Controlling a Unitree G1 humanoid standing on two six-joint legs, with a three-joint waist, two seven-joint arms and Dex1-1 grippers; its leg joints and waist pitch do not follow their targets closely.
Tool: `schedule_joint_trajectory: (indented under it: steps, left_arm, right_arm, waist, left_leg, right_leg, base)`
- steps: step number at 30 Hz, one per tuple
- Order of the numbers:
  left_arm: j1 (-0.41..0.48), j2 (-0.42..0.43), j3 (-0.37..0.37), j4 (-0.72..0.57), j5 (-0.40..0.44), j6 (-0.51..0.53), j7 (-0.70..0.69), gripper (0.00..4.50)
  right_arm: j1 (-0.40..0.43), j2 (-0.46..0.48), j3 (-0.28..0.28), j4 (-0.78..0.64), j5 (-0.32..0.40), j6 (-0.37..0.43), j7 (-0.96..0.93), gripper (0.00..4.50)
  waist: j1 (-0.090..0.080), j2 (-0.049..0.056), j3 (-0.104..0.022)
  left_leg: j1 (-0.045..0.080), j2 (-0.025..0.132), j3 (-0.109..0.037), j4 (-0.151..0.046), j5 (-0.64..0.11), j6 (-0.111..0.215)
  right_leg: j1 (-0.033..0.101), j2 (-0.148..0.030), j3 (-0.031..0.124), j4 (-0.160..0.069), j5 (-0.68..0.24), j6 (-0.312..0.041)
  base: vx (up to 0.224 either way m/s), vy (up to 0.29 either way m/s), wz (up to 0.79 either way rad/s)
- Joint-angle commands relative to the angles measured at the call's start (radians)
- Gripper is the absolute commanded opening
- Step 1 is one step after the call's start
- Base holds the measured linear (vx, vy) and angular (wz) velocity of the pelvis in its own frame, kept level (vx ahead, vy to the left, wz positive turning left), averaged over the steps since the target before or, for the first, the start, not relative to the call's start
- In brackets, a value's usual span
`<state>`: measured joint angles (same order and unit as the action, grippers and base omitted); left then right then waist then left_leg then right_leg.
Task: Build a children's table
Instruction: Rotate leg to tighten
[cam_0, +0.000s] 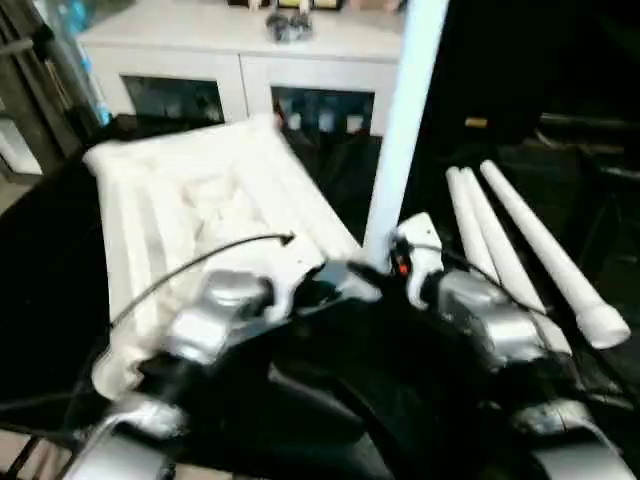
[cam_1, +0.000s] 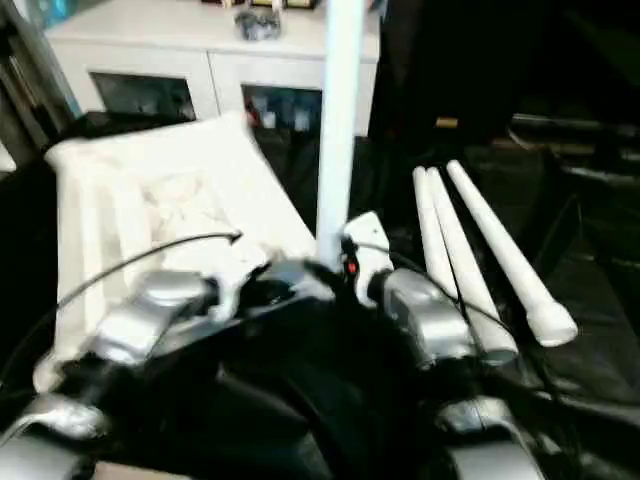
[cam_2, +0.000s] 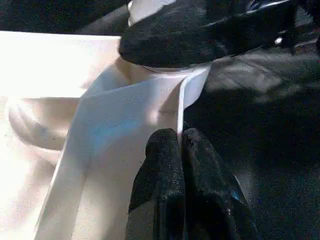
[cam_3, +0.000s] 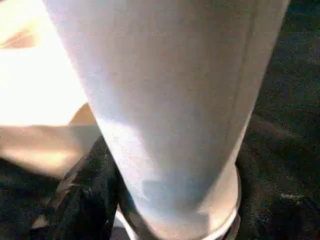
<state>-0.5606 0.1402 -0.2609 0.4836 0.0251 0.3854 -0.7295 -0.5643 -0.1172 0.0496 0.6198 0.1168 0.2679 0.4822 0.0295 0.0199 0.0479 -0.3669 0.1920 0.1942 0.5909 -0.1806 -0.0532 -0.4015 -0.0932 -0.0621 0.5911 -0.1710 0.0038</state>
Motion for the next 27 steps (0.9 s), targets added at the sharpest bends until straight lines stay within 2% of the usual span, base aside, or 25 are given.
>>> schedule_joint_trajectory:
  steps: [1, 3, 4, 5, 6, 9, 10, 14, 16, 17, 18, 19, 20, 23, 27]
  left_arm:
    - [-0.026, -0.035, -0.012, -0.016, -0.001, -0.007, 0.030, 0.00]
    - [-0.020, -0.032, -0.022, -0.022, 0.002, -0.031, 0.012, 0.00]
    - [-0.011, -0.020, -0.030, -0.032, -0.002, -0.051, -0.017, 0.00]
    - [-0.009, -0.017, -0.032, -0.035, -0.003, -0.055, -0.025, 0.00]
    - [-0.006, -0.014, -0.033, -0.037, -0.004, -0.058, -0.032, 0.00]
    - [0.015, 0.028, -0.041, -0.063, -0.010, -0.097, -0.093, 0.00]
    - [0.021, 0.041, -0.044, -0.072, -0.012, -0.101, -0.110, 0.00]
    - [0.033, 0.065, -0.050, -0.088, -0.020, -0.107, -0.147, 0.00]
    - [0.059, 0.114, -0.058, -0.124, -0.045, -0.138, -0.241, 0.00]
    - [0.059, 0.114, -0.058, -0.124, -0.045, -0.138, -0.241, 0.00]
    - [0.068, 0.132, -0.061, -0.136, -0.055, -0.145, -0.277, 0.00]
    - [0.074, 0.150, -0.062, -0.144, -0.063, -0.151, -0.309, 0.00]
    - [0.078, 0.165, -0.064, -0.150, -0.068, -0.156, -0.334, 0.00]
    - [0.088, 0.195, -0.067, -0.167, -0.082, -0.163, -0.394, 0.00]
    - [0.096, 0.222, -0.072, -0.182, -0.096, -0.157, -0.439, 0.00]
  right_arm:
    - [0.012, 0.060, 0.068, 0.057, -0.017, 0.005, 0.015, 3.23]
    - [0.007, 0.068, 0.062, 0.060, -0.010, -0.001, 0.032, 3.45]
    - [0.003, 0.069, 0.056, 0.057, -0.001, 0.000, 0.062, 3.45]
    - [0.002, 0.069, 0.055, 0.056, 0.001, 0.001, 0.069, 3.71]
    - [0.002, 0.069, 0.054, 0.054, 0.003, 0.002, 0.078, 3.71]
    - [0.022, 0.020, 0.097, -0.008, -0.001, -0.012, 0.192, 3.97]
    - [0.029, 0.002, 0.111, -0.026, 0.002, -0.018, 0.232, 3.97]
    - [0.044, -0.034, 0.132, -0.064, 0.012, -0.021, 0.303, 3.97]
    - [0.071, -0.109, 0.161, -0.124, 0.028, -0.021, 0.435, 3.97]
    - [0.071, -0.109, 0.161, -0.124, 0.028, -0.021, 0.435, 3.97]
    - [0.081, -0.139, 0.170, -0.143, 0.032, -0.021, 0.484, 3.97]
    - [0.090, -0.167, 0.174, -0.164, 0.039, -0.010, 0.535, 3.97]
    - [0.097, -0.190, 0.177, -0.182, 0.046, 0.000, 0.576, 3.97]
    - [0.110, -0.235, 0.189, -0.221, 0.059, 0.023, 0.653, 3.97]
    - [0.118, -0.263, 0.196, -0.248, 0.072, 0.036, 0.693, 3.97]
  waist:
    - [-0.002, -0.006, -0.054]
    - [-0.002, -0.007, -0.055]
    - [-0.003, -0.012, -0.055]
    - [-0.002, -0.009, -0.055]
    - [-0.002, -0.009, -0.056]
    - [-0.002, -0.007, -0.057]
    - [0.001, -0.008, -0.060]
    - [0.003, -0.006, -0.062]
    - [0.009, -0.006, -0.064]
    - [0.010, -0.006, -0.064]
    - [0.008, 0.001, -0.066]
    - [0.009, -0.003, -0.068]
    - [0.012, -0.001, -0.067]
    - [0.019, -0.003, -0.065]
    - [0.025, -0.003, -0.059]
  left_leg:
    - [0.016, 0.028, -0.024, -0.079, -0.365, -0.010]
    - [0.012, 0.028, -0.024, -0.080, -0.359, -0.003]
    - [0.011, 0.029, -0.024, -0.080, -0.357, 0.001]
    - [0.008, 0.029, -0.024, -0.081, -0.351, 0.003]
    - [0.007, 0.030, -0.024, -0.082, -0.347, 0.004]
    - [0.005, 0.031, -0.023, -0.081, -0.330, 0.010]
    - [0.004, 0.033, -0.022, -0.080, -0.312, 0.016]
    - [0.007, 0.034, -0.016, -0.076, -0.271, 0.030]
    - [0.005, 0.035, -0.016, -0.073, -0.242, 0.043]
    - [0.002, 0.036, -0.017, -0.075, -0.234, 0.047]
    - [0.005, 0.036, -0.015, -0.073, -0.219, 0.051]
    - [0.005, 0.036, -0.015, -0.071, -0.204, 0.059]
    - [0.006, 0.038, -0.013, -0.069, -0.190, 0.070]
    - [0.005, 0.039, -0.010, -0.069, -0.193, 0.077]
    - [0.011, 0.040, -0.010, -0.074, -0.255, 0.045]
  right_leg:
    - [0.025, -0.047, 0.030, -0.100, -0.493, -0.134]
    - [0.027, -0.047, 0.031, -0.098, -0.473, -0.139]
    - [0.027, -0.047, 0.031, -0.097, -0.463, -0.142]
    - [0.030, -0.048, 0.032, -0.093, -0.451, -0.146]
    - [0.031, -0.048, 0.033, -0.092, -0.444, -0.148]
    - [0.033, -0.048, 0.035, -0.087, -0.399, -0.165]
    - [0.038, -0.048, 0.035, -0.083, -0.363, -0.171]
    - [0.036, -0.047, 0.038, -0.074, -0.279, -0.210]
    - [0.043, -0.046, 0.038, -0.066, -0.230, -0.224]
    - [0.045, -0.046, 0.037, -0.064, -0.213, -0.226]
    - [0.042, -0.044, 0.038, -0.059, -0.176, -0.241]
    - [0.047, -0.042, 0.036, -0.057, -0.145, -0.253]
    - [0.046, -0.043, 0.037, -0.053, -0.112, -0.266]
    - [0.046, -0.043, 0.036, -0.053, -0.126, -0.273]
    - [0.041, -0.046, 0.039, -0.064, -0.241, -0.251]
  base:
    - [0.000, 0.000, 0.00]
    - [0.000, 0.000, 0.00]
    - [0.000, 0.000, 0.00]
    - [0.000, 0.000, 0.00]
    - [0.000, 0.000, 0.00]
    - [0.000, 0.000, 0.00]
    - [0.000, 0.000, 0.00]
    - [0.000, 0.000, 0.00]
    - [0.000, 0.000, 0.00]
    - [0.000, 0.000, 0.00]
    - [0.051, 0.004, 0.01]
    - [0.000, 0.000, 0.00]
    - [0.000, 0.000, 0.00]
    - [0.000, 0.000, 0.00]
    - [0.000, 0.000, 0.00]
